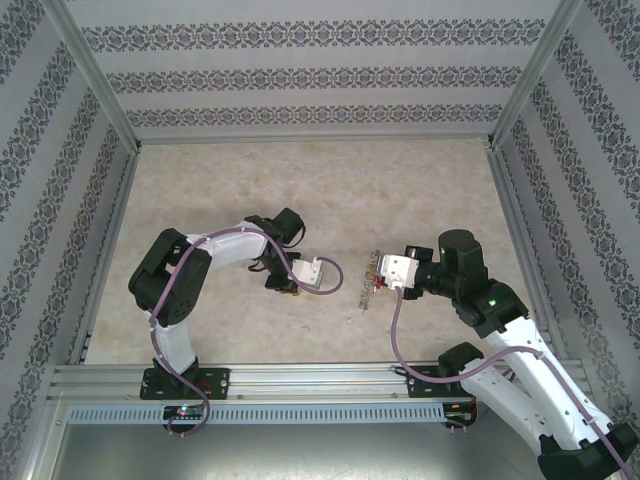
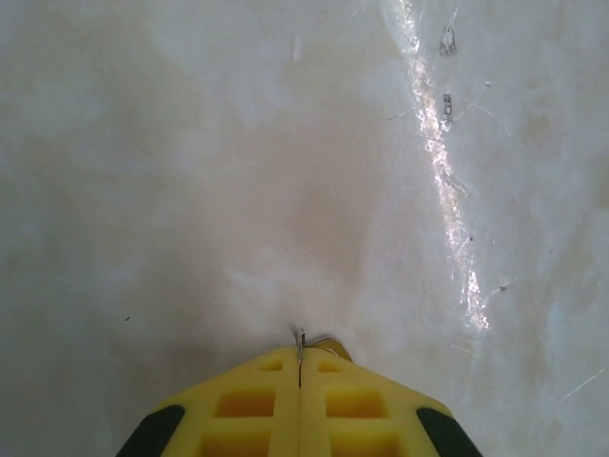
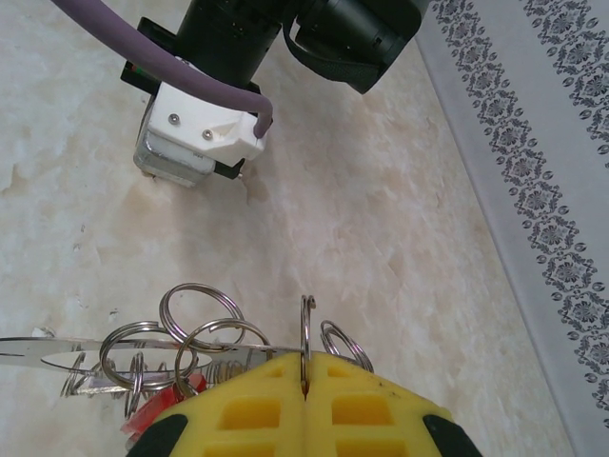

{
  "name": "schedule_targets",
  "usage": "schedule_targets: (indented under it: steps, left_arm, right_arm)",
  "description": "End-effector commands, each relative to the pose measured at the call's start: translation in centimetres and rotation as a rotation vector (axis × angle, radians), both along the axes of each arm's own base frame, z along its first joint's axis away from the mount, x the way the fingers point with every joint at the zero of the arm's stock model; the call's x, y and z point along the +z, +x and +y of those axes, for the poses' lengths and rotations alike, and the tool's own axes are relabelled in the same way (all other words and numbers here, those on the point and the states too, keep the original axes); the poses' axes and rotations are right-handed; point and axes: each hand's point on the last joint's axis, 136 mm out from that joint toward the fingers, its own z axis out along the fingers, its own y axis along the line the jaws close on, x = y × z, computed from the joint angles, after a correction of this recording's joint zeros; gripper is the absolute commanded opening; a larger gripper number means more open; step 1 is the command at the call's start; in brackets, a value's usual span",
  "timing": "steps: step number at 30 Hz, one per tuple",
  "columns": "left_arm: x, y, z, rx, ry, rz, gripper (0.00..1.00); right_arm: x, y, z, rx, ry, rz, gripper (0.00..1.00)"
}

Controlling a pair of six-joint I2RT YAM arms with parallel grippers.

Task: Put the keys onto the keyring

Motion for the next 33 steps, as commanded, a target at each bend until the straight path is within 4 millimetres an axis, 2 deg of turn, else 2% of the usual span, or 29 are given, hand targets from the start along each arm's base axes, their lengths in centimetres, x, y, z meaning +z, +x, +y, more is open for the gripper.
schedule_targets:
  steps: [1,6,12,16,19,24,29,33]
  left_arm:
    - [2.3,-0.1,0.0,0.044,-0.065,0.014,0.0]
    - [7.6,1.0,-0.6,0.121,-0.204,-0.043,0.0]
    - [14.7,2.6,-0.8,0.236,-0.367,-0.148,0.0]
    - [19.0,1.6,-2.2,0.207,-0.506,-0.119,0.0]
    - [20.9,1.4,-3.1,0.206,-0.591,-0.127,0.0]
    - [22.0,0.8,-4.4,0.202,-0.612,-0.091,0.0]
    - [21.2,-0.4,-6.2,0.209,-0.657,0.003,0.0]
    - [20.4,-1.6,-7.1,0.187,-0.632,0.007,0.0]
  right_arm:
    - [0.5,-0.1,0.3,0.012,0.034,-0.01,0.0]
    - [0.7,-0.8,1.0,0.065,0.058,0.012,0.0]
    - [0.8,-0.6,1.6,0.085,0.06,0.038,0.0]
    - [0.8,-0.5,2.3,0.109,0.062,0.058,0.0]
    - [0.9,-0.2,3.0,0.136,0.058,0.064,0.0]
    - [0.9,0.6,4.4,0.186,0.029,0.034,0.0]
    - [0.7,0.5,6.0,0.273,0.031,-0.039,0.0]
    - [0.5,-0.3,6.9,0.353,0.065,-0.125,0.0]
